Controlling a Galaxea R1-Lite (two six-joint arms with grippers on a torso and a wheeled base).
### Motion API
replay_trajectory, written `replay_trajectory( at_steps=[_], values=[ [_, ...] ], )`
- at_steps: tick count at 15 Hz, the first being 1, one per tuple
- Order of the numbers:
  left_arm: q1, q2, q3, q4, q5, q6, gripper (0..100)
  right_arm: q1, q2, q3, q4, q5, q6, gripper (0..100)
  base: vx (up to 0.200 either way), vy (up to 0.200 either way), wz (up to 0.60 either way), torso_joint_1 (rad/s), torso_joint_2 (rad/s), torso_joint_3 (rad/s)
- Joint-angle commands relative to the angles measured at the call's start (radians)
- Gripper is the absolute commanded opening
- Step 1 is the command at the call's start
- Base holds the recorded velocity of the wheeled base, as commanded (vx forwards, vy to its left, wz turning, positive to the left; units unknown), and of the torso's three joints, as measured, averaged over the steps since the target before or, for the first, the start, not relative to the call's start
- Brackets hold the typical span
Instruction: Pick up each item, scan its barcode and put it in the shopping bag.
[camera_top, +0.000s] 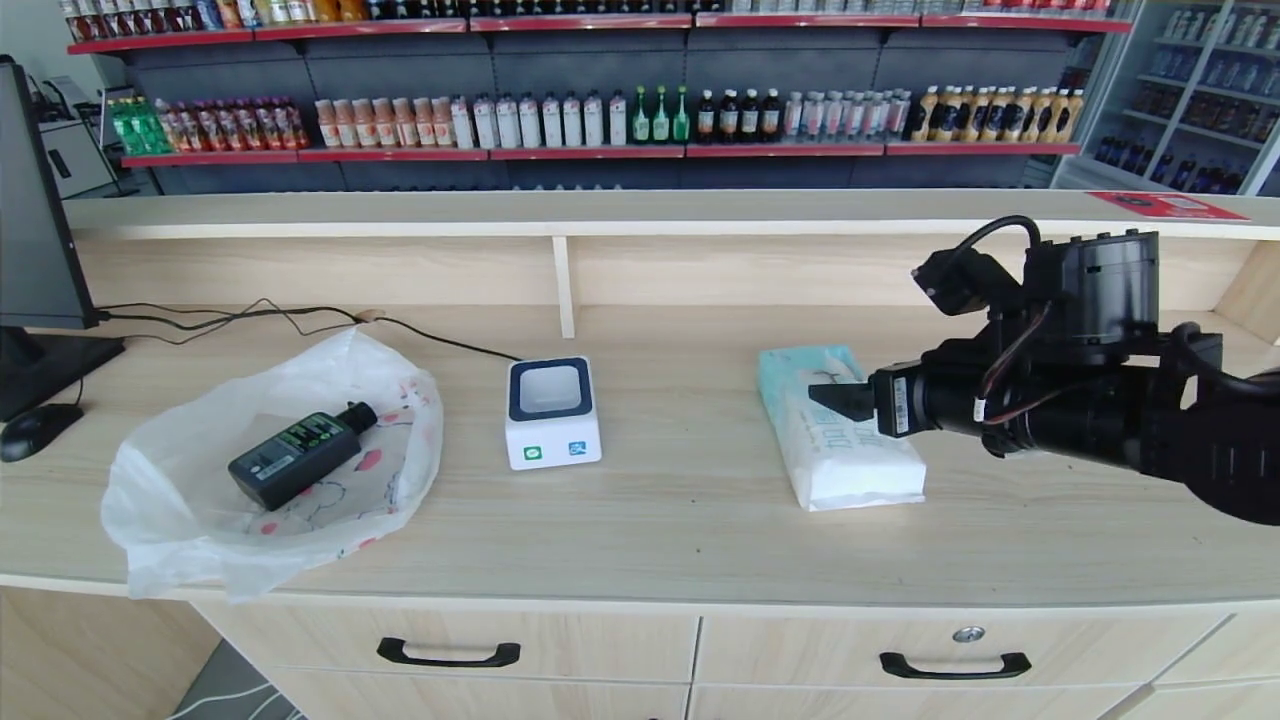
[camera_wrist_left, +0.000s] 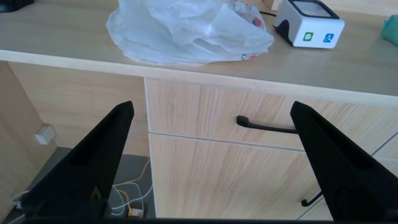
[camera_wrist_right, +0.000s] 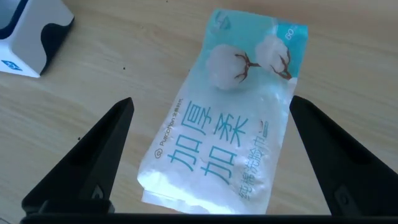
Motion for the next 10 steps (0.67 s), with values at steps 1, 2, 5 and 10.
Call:
replay_trajectory(
  at_steps=[1,2,5,10],
  values=[
    [0.002,0.000,0.000,0.000,0.001,0.000,100,0.005,0.035,-0.059,0.052,-0.012,-0.011,100,0.000,0.000,0.00,0.000,0.00,0.000],
    [0.000,0.000,0.000,0.000,0.001,0.000,100,0.005,0.044,-0.075,0.083,-0.024,-0.011,100,0.000,0.000,0.00,0.000,0.00,0.000],
    [0.000,0.000,0.000,0.000,0.001,0.000,100,0.020,0.093,-0.226,0.298,-0.038,0.021,100,0.000,0.000,0.00,0.000,0.00,0.000],
    [0.002,0.000,0.000,0.000,0.001,0.000,100,0.032,0.203,-0.462,0.540,-0.040,0.050,100,0.000,0.000,0.00,0.000,0.00,0.000]
  ],
)
